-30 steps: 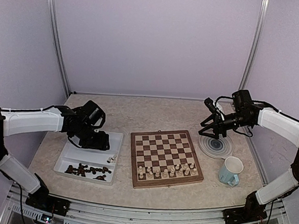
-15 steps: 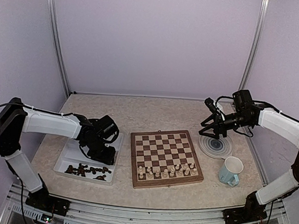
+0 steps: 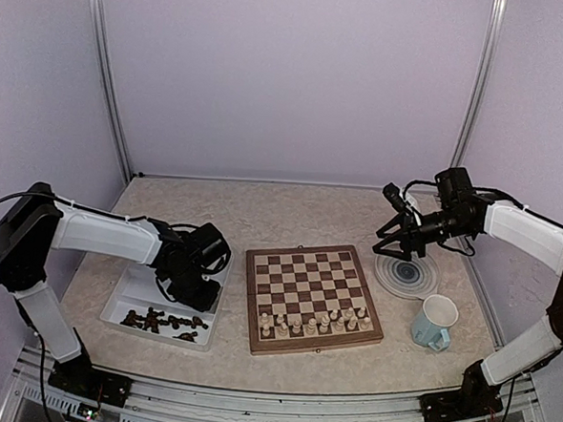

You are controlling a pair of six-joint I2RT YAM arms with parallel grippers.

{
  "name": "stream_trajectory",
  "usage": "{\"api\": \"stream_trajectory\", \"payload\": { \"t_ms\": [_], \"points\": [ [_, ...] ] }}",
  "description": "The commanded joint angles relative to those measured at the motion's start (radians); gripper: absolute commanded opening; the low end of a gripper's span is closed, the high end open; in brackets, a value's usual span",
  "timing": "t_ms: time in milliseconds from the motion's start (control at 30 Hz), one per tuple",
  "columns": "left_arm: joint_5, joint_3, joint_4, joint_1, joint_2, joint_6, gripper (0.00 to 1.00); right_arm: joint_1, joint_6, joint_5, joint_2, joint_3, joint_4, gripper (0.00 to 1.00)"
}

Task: Set up the chess pieces on the board
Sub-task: Pick up the chess pile from the storage box, then pick up the pawn from the chess pile.

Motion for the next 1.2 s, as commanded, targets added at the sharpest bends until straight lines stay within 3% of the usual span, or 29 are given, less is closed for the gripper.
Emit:
{"api": "stream_trajectory", "payload": {
  "t_ms": [0, 133, 300, 467, 633, 867, 1167],
  "points": [
    [0.002, -0.062, 0.023, 0.022, -0.046, 0.06, 0.14, 0.079, -0.031, -0.002, 0.041, 0.089, -0.052, 0.61],
    [0.022, -0.144, 0.134, 0.034, -0.183, 0.14, 0.11, 0.184, -0.022, -0.01, 0.127, 0.202, -0.091, 0.6],
    [0.104, -0.22, 0.232, 0.086, -0.322, 0.162, 0.1, 0.311, 0.128, -0.058, 0.326, 0.373, -0.069, 0.55],
    [0.143, -0.225, 0.239, 0.105, -0.347, 0.159, 0.08, 0.454, 0.256, -0.149, 0.551, 0.551, -0.088, 0.49],
    [0.213, -0.236, 0.267, 0.131, -0.367, 0.124, 0.08, 0.556, 0.396, -0.217, 0.722, 0.734, -0.063, 0.5],
    [0.295, -0.279, 0.339, 0.157, -0.454, 0.055, 0.1, 0.614, 0.527, -0.186, 0.859, 0.874, -0.012, 0.57],
    [0.329, -0.29, 0.355, 0.162, -0.484, 0.041, 0.11, 0.637, 0.572, -0.193, 0.939, 0.959, 0.017, 0.58]
  ]
}}
